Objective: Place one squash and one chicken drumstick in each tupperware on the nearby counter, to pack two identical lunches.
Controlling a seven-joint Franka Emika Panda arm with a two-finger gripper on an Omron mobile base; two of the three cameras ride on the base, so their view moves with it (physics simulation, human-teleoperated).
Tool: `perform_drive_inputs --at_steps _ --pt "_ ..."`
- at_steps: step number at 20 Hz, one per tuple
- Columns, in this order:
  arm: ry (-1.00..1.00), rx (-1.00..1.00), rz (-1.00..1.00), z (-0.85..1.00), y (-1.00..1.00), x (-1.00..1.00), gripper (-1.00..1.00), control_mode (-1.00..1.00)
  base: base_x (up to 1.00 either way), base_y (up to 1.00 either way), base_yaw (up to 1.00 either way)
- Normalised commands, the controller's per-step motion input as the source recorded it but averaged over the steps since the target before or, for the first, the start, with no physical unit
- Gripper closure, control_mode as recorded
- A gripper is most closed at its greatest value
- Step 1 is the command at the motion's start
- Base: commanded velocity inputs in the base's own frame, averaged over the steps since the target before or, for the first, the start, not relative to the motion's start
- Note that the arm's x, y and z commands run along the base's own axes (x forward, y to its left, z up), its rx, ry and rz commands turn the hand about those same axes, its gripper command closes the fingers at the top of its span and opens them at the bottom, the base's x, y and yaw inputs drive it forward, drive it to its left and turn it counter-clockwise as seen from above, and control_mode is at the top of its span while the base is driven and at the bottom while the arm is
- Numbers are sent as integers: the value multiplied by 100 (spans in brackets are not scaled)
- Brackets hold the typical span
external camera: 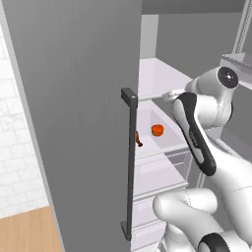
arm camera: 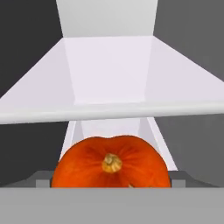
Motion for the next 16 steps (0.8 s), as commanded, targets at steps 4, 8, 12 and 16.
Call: perform_drive_inputs --at_steps 4,8,12,16 --pt "4 -2 0 -3 0 -100 100 -100 0 0 0" --pt "13 -5 0 -34 5 -88 100 -100 0 0 0" --pt "8 -7 0 -46 14 -69 100 -100 0 0 0" --pt "3 -5 0 -40 6 -67 100 -100 0 0 0"
